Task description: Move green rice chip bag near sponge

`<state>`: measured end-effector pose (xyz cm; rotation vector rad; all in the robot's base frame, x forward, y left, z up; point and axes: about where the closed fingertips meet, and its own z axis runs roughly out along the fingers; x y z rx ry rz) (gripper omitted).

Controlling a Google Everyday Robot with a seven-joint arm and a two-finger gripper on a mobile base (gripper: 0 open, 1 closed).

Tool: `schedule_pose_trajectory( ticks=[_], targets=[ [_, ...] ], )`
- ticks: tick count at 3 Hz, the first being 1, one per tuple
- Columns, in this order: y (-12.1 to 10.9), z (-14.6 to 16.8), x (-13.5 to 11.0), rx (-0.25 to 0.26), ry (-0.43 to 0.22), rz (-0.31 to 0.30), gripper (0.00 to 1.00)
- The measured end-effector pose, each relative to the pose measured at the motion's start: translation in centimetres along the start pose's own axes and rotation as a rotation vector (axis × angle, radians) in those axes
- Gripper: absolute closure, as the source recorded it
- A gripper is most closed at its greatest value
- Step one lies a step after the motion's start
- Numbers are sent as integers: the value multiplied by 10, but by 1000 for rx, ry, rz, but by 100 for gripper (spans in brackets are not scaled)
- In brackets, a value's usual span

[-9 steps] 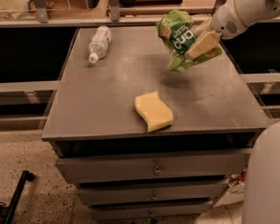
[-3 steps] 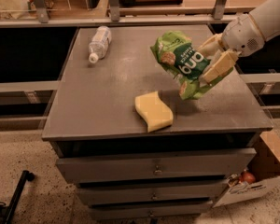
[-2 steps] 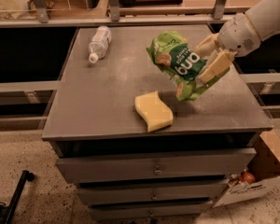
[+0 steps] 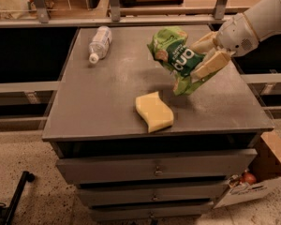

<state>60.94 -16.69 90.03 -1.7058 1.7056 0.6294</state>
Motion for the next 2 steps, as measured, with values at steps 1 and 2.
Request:
schedule_pose_trajectory(
  ticks=[1, 2],
  targets=[
    [-4, 3, -1, 7, -4, 0, 0],
    [-4, 4, -1, 7, -5, 0, 0]
  ],
)
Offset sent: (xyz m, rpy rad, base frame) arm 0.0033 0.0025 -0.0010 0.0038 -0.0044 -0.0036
